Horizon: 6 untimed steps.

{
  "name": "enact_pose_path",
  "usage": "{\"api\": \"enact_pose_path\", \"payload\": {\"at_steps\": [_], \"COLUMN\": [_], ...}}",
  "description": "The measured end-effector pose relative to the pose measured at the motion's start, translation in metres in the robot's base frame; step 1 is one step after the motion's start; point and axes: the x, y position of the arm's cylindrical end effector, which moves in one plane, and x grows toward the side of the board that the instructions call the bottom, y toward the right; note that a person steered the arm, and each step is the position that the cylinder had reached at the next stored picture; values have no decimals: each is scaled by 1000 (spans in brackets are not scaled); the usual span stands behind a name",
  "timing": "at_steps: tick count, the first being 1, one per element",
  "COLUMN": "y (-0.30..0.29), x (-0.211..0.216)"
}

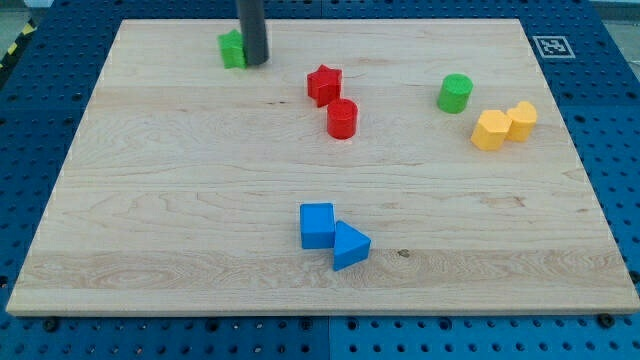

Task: Push the green star towards the top left

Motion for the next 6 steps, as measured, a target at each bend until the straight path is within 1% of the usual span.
{"api": "enact_pose_path", "payload": {"at_steps": [2, 4, 6], "y": [-13, -54, -70], "x": [-1, -1, -1]}}
